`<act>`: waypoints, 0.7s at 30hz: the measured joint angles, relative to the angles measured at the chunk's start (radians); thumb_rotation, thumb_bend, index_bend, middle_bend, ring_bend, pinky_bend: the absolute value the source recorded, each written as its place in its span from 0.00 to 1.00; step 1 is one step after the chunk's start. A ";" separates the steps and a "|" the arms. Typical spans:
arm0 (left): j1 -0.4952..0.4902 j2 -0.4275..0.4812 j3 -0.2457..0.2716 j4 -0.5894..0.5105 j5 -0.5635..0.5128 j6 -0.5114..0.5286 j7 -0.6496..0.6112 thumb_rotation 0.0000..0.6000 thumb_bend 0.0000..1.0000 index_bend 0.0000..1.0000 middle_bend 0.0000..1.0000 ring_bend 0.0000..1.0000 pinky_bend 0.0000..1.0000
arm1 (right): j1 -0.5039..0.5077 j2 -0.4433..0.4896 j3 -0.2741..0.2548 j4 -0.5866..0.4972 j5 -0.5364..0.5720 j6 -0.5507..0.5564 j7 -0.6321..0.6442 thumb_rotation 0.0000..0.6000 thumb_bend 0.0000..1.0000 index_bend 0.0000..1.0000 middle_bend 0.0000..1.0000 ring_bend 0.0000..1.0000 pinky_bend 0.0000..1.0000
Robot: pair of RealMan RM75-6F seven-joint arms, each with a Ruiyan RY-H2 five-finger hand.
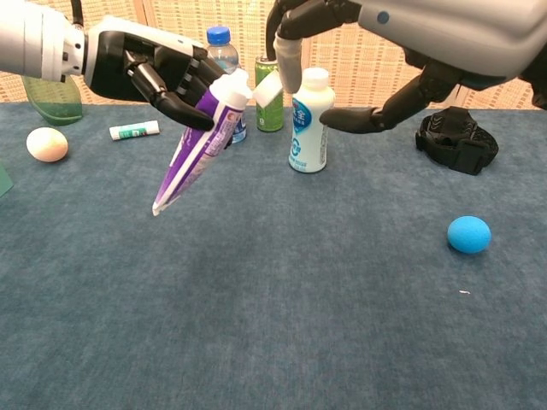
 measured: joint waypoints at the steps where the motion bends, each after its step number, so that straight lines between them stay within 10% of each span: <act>1: 0.001 0.000 -0.001 0.000 -0.001 0.000 0.000 1.00 0.40 0.59 0.58 0.33 0.23 | 0.001 -0.001 -0.001 0.000 0.001 -0.003 0.001 1.00 0.22 0.53 0.37 0.14 0.16; 21: 0.015 0.001 0.000 0.025 -0.004 0.008 -0.009 1.00 0.41 0.59 0.59 0.33 0.23 | -0.029 0.004 -0.035 -0.008 -0.001 0.014 0.029 1.00 0.22 0.53 0.37 0.14 0.16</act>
